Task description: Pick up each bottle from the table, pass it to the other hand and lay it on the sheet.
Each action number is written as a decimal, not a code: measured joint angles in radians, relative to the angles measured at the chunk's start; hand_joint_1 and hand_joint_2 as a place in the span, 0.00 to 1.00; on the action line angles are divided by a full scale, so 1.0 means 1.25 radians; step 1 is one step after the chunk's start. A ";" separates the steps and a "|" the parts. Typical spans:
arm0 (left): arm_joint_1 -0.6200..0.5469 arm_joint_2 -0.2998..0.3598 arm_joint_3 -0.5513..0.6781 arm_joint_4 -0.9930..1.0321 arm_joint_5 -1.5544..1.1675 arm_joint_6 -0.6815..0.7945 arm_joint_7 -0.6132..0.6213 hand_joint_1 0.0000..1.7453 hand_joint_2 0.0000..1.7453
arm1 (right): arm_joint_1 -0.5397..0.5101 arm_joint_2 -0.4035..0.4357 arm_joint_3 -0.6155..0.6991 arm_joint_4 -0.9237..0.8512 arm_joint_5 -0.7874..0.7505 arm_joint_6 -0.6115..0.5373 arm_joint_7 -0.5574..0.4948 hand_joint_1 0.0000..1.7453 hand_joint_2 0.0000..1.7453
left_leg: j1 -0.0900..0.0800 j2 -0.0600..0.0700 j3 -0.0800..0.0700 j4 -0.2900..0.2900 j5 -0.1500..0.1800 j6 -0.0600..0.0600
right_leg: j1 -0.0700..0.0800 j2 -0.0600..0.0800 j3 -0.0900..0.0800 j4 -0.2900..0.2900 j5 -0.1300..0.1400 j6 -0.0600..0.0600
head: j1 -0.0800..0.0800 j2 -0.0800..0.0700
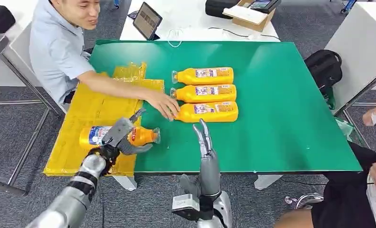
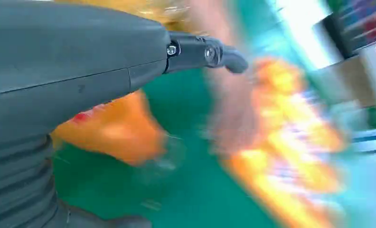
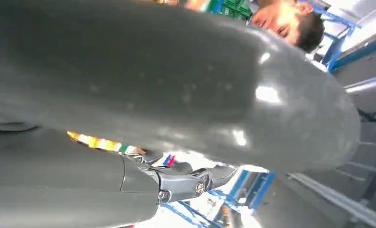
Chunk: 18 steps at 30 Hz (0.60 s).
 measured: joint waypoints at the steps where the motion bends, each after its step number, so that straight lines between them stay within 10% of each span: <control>1: 0.015 -0.003 -0.001 -0.040 0.027 -0.002 -0.003 0.00 1.00 | 0.000 0.000 -0.002 0.000 0.016 0.000 0.000 0.00 0.00 | 0.000 0.000 0.000 0.000 0.000 0.000 | 0.000 0.000 0.000 0.000 0.000 0.000 | 0.000 0.000; 7: 0.071 -0.007 -0.004 -0.193 0.066 -0.016 0.002 0.00 1.00 | 0.000 -0.002 -0.009 0.003 0.024 0.000 0.000 0.00 0.00 | 0.000 0.000 0.000 0.000 0.000 0.000 | 0.000 0.000 -0.001 0.000 0.000 0.000 | 0.000 0.000; 8: 0.078 -0.007 -0.004 -0.207 0.083 -0.015 -0.006 0.00 1.00 | 0.000 -0.002 -0.012 0.004 0.041 0.000 0.000 0.00 1.00 | 0.000 0.000 0.000 0.000 0.000 0.000 | 0.000 0.000 -0.001 0.000 0.000 0.000 | 0.000 0.000; 13: 0.133 -0.009 -0.003 -0.332 0.156 0.063 -0.079 0.00 1.00 | -0.005 -0.008 -0.077 0.012 0.200 0.000 0.009 0.00 1.00 | 0.000 0.000 0.000 0.000 0.000 0.000 | 0.000 0.000 0.000 0.000 0.000 0.000 | 0.000 0.000; 18: 0.223 -0.028 -0.002 -0.509 0.218 0.170 -0.106 0.00 1.00 | -0.068 -0.062 -0.167 0.094 0.363 0.000 0.216 0.00 1.00 | -0.001 -0.001 -0.001 0.000 0.000 0.000 | -0.001 0.000 0.000 -0.001 0.000 0.000 | 0.000 0.000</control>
